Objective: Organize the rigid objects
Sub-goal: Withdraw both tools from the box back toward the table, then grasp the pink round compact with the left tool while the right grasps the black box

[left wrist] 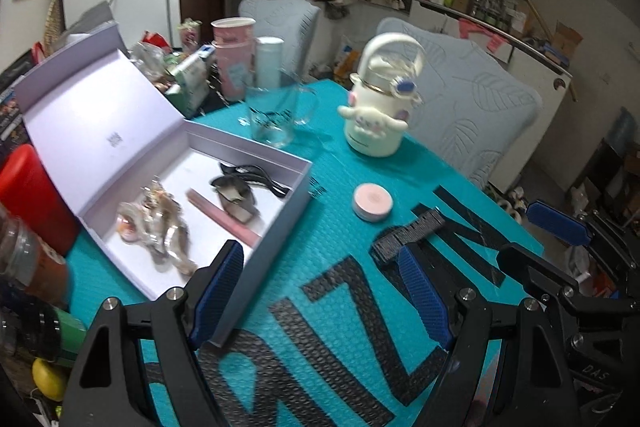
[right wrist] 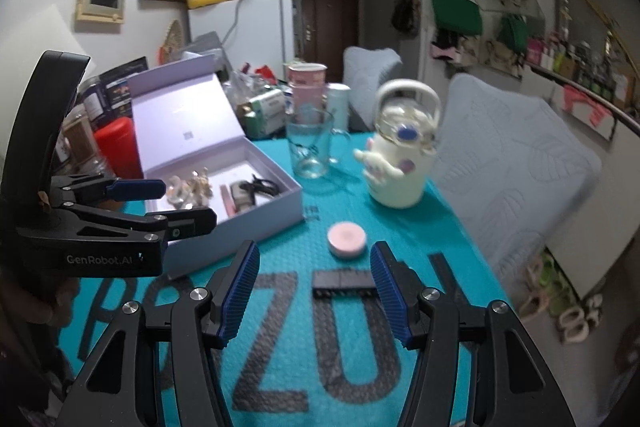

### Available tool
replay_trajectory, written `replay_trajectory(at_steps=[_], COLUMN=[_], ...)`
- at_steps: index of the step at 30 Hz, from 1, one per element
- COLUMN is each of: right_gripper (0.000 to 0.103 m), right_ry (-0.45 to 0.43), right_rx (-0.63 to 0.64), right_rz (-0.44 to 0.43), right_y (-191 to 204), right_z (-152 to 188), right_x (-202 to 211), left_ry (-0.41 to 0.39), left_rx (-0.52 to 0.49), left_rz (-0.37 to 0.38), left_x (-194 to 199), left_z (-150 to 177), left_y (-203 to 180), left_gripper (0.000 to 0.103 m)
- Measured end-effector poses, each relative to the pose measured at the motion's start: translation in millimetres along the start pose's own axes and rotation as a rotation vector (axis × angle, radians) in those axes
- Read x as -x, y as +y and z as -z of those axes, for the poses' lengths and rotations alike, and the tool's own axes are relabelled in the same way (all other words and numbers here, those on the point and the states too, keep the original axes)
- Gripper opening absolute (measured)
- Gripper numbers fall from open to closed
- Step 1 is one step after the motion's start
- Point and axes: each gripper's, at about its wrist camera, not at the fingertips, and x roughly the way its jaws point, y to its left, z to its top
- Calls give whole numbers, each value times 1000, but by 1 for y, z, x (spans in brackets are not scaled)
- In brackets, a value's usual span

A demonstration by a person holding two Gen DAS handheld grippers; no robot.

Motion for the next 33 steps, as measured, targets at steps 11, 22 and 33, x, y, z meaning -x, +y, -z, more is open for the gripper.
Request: replay_trajectory(at_steps=[11,22,33], right_gripper=[62,66,66], right_ry=[65,105,157], right_rx=[-53,-110,-155], right_rz=[55,47,44], right_y=[-31,-57,-84], right_z=[23,34,39], right_x=[-15,-46,-80], left_ry=[63,97,166], left_rx=[-19,-52,-73], left_rz=[56,79,94], left_x=[-43,-91,-145], left_z=[6,-9,-27], left_y=[-18,-27,-37], left_gripper=[80,80,80])
